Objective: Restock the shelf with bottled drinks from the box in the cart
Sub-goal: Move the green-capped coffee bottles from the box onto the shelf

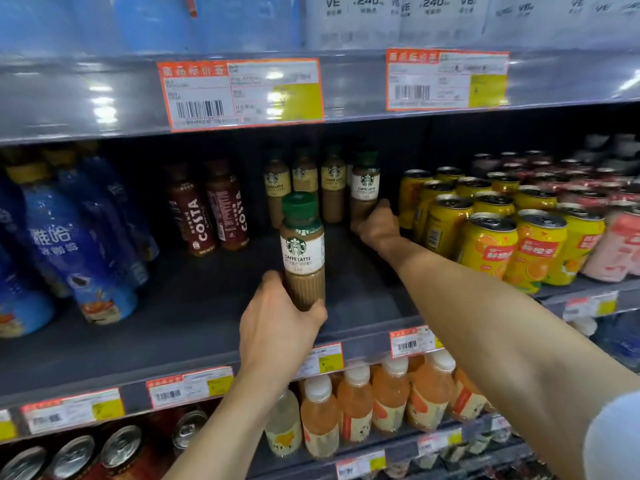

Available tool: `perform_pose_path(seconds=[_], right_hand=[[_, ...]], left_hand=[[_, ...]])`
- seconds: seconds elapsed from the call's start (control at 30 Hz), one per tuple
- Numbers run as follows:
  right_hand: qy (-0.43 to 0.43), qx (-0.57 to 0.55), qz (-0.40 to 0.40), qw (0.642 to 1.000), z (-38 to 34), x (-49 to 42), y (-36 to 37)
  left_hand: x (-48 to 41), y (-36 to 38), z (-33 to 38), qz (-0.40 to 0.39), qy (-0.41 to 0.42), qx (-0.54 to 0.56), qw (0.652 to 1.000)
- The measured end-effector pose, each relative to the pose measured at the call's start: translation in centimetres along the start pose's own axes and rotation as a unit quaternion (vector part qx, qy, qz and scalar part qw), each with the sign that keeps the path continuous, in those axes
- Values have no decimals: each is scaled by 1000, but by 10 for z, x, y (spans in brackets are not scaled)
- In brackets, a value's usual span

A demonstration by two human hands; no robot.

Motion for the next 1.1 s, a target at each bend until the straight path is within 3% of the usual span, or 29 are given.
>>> perform_pose_path(seconds=[0.33,0.5,0.63,0.8,0.93,1.1], right_hand=[[17,-1,0,1000,3,-15,7],[26,16,-47,998,1,14,-13],[-92,86,-121,985,0,96,-48],[-227,145,-105,957,23,187,-84],[-305,198,-120,924,44,202,-81],[-358,217,-59,906,48,202,-74]], left_hand=[[1,0,1,3,5,-8,1000],[0,0,6,-14,3,-11,1000],[-16,7,12,-34,7,-30,999],[-61,37,30,-67,2,-40,997],[-99,61,38,-53,-7,-16,998],[-131,85,47,-19,-6,-7,1000]])
Point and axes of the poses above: each hand's wrist, its own x-axis away from the middle knuckle, its own y-axis out of the palm, z = x × y, the point moved 5 cm from there along -x, towards the middle knuckle, and after that the axes turned 2 degrees about -y, right-handed, at the moved point
